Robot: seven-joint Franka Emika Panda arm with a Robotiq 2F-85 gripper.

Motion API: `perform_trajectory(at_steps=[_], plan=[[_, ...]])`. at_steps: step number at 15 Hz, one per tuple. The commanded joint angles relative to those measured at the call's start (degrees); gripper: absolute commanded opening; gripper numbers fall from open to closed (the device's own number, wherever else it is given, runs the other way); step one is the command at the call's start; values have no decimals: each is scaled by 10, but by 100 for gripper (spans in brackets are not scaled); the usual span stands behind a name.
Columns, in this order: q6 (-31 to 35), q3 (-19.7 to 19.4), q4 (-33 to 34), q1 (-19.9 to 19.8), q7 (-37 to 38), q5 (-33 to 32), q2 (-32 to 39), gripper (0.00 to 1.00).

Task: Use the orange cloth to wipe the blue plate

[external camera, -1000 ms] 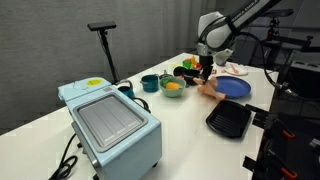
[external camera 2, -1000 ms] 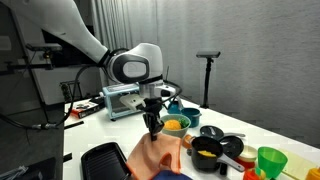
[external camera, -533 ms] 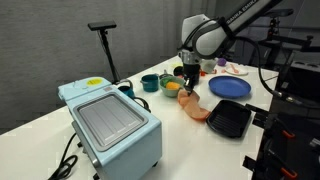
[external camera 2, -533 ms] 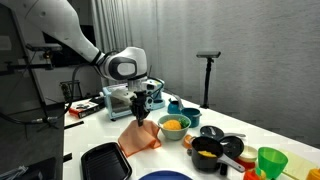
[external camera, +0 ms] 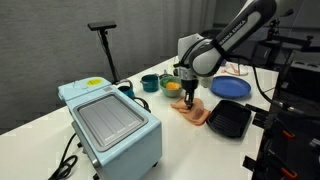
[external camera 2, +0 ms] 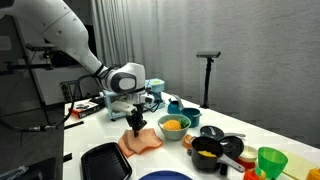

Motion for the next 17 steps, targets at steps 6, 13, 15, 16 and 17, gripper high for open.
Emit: perform_trajectory(at_steps=[6, 13, 15, 16, 17], plan=[[-27, -8, 10, 37, 0, -68, -29, 66], [-188, -3, 51, 31, 7, -37, -98, 100], [-216, -4, 70, 33, 17, -35, -100, 100], [-187, -3, 56, 33, 8, -44, -94, 100], [-198, -3, 61, 33, 11, -44, -98, 100]])
